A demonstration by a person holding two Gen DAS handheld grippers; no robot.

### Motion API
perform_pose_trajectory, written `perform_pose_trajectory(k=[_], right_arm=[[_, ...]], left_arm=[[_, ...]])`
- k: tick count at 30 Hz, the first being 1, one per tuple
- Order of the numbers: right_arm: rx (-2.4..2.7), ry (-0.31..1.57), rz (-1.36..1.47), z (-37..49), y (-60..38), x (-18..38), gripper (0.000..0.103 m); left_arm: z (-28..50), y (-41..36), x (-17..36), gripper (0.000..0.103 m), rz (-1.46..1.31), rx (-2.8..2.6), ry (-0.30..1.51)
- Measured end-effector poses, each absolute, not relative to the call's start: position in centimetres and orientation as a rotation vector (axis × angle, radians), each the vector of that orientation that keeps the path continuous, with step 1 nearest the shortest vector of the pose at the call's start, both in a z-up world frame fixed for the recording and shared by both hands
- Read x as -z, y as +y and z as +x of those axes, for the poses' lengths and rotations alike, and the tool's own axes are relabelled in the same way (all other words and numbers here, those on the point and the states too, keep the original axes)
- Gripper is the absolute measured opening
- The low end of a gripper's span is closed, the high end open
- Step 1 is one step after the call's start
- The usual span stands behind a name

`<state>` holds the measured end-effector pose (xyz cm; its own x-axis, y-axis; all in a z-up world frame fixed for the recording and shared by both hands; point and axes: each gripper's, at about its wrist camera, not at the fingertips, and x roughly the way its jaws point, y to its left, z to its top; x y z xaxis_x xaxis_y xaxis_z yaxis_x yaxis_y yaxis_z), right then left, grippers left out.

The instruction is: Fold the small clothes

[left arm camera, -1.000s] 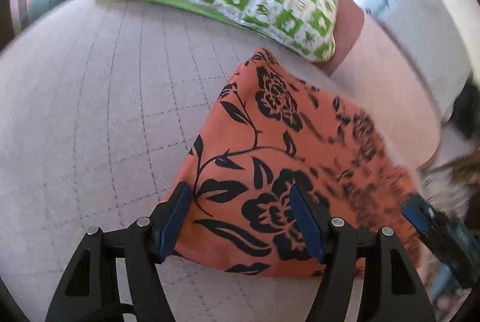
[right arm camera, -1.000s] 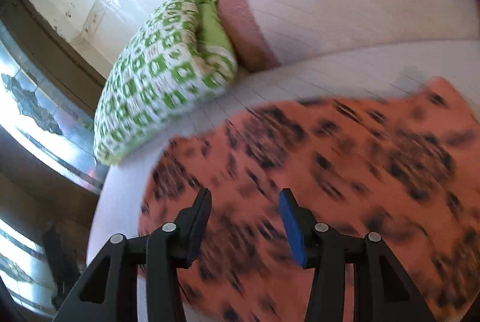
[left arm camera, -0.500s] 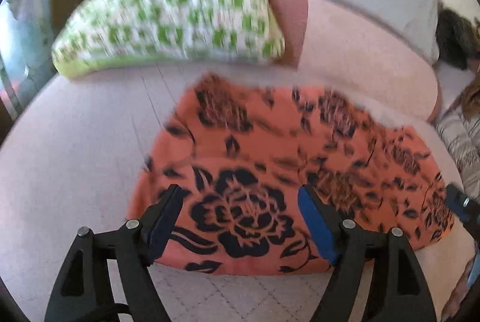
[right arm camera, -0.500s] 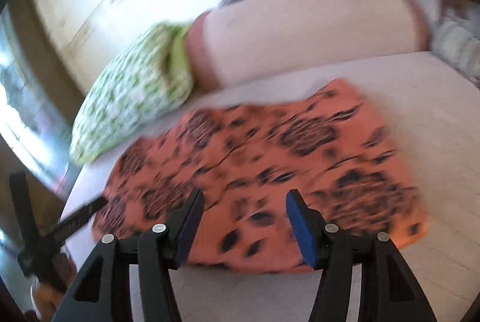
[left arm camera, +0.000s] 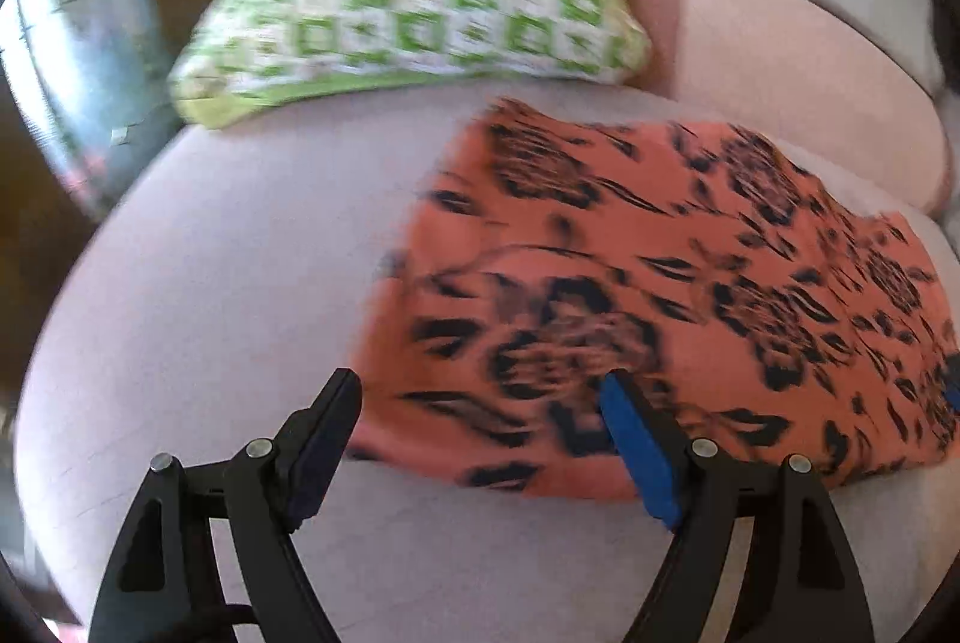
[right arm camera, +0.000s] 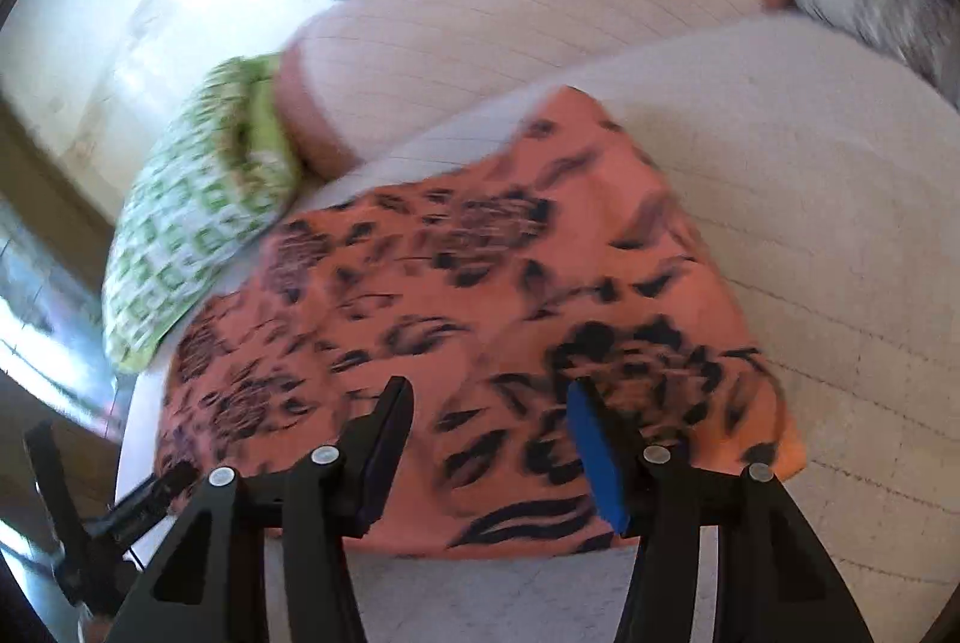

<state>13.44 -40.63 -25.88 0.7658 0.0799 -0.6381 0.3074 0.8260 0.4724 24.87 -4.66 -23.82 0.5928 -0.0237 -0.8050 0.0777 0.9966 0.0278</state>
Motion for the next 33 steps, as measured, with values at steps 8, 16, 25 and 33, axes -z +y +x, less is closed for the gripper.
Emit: perform_pose_trajectory(k=[8,16,25,33], right_arm=[[0.015,0.862,0.513,16.1,-35.8,28.7,0.058],[0.022,0.717,0.693,9.6,-38.5,24.7,0.060],[0.052,0.662,0.805,2.6,-41.2,24.0,0.073],[0.038,0.699,0.843,4.4,-41.7,25.3,0.073]], left_arm=[[25.7,0.1,25.3,0.085,-0.130,0.014,1.038],[19.0,-1.1,20.5,0.084,-0.117,0.084,0.869],[16.8,-2.7,19.2,0.084,-0.088,0.130,0.804],[17.6,-3.2,20.1,0.084,-0.068,0.115,0.822]])
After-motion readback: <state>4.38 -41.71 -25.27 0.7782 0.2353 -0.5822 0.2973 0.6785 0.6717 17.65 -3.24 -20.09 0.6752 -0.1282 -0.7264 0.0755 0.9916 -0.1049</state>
